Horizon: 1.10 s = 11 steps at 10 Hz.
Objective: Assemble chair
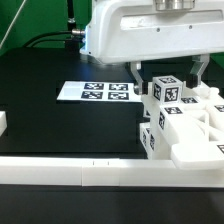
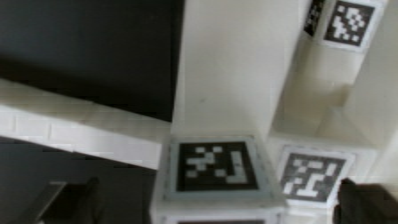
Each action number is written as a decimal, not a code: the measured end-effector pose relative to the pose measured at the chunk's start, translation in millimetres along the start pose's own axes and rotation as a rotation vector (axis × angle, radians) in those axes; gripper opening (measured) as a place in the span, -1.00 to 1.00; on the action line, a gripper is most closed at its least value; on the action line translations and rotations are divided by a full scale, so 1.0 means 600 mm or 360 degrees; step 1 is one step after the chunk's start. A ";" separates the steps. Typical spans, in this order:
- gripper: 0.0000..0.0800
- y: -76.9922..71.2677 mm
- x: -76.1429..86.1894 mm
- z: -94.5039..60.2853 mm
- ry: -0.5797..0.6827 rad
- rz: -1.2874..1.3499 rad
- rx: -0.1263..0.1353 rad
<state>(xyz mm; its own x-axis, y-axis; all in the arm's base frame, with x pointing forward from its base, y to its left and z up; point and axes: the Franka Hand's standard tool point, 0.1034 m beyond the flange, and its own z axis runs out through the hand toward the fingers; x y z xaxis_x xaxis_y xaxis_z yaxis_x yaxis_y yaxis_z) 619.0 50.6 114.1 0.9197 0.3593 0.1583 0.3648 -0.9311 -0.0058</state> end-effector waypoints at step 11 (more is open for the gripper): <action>-0.29 0.001 0.005 0.000 0.0147 0.0990 -0.0014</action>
Offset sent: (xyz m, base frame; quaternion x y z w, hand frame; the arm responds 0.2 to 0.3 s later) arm 0.0000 0.0000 0.0000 0.0000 0.0000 0.0650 0.9979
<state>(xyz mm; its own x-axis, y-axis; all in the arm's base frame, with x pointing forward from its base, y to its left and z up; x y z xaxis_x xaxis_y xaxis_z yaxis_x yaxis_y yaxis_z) 621.8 51.3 114.3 0.9428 -0.2566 0.2128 -0.2363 -0.9647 -0.1163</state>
